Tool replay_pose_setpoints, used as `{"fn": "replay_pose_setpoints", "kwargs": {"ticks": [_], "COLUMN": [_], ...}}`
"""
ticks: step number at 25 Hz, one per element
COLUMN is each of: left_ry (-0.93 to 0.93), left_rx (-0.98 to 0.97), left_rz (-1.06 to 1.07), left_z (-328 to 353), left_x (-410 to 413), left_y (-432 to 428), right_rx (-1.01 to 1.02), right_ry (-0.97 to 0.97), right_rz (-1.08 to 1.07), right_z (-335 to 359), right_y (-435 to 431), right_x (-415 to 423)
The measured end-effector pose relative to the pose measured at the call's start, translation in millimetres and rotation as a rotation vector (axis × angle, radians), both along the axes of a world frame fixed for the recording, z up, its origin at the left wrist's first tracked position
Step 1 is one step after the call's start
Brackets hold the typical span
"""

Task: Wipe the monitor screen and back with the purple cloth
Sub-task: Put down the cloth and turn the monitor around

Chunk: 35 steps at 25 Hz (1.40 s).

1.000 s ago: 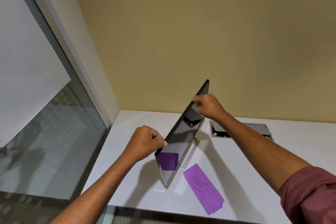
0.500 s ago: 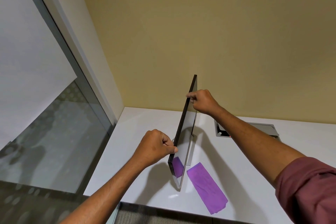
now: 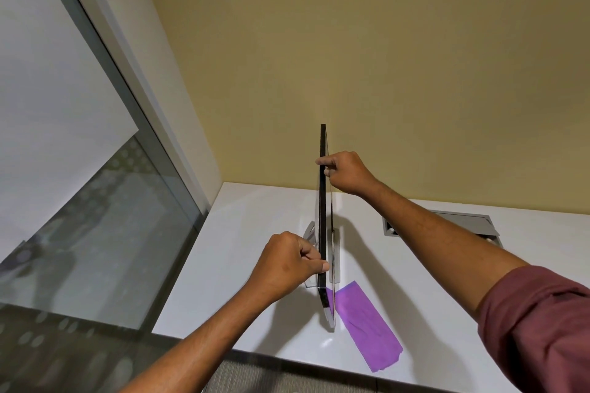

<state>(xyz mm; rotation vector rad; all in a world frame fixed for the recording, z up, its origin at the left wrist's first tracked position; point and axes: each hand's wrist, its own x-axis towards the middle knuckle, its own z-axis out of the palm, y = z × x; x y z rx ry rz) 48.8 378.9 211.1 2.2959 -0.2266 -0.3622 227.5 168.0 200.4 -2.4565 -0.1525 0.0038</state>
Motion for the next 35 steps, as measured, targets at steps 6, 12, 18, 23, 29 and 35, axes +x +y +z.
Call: {"fn": "replay_pose_setpoints", "kwargs": {"ticks": [6, 12, 18, 23, 29, 35], "left_ry": [-0.031, -0.026, -0.019, 0.021, 0.151, 0.039], "left_rx": [0.01, -0.03, -0.06, -0.061, -0.103, 0.006], "left_rz": [-0.022, -0.099, -0.159, -0.18, -0.321, -0.148], "left_z": [-4, 1, 3, 0, 11, 4], "left_x": [-2, -4, -7, -3, 14, 99], "left_y": [-17, -29, -36, -39, -15, 44], "right_rx": [0.028, 0.059, 0.129, 0.149, 0.227, 0.366], "right_ry": [0.028, 0.049, 0.089, 0.1, 0.089, 0.193], "right_rz": [0.032, 0.075, 0.091, 0.1, 0.087, 0.012], "right_z": [4, 6, 7, 5, 5, 6], "right_y": [12, 21, 29, 32, 19, -23], "right_x": [5, 9, 11, 9, -13, -91]}}
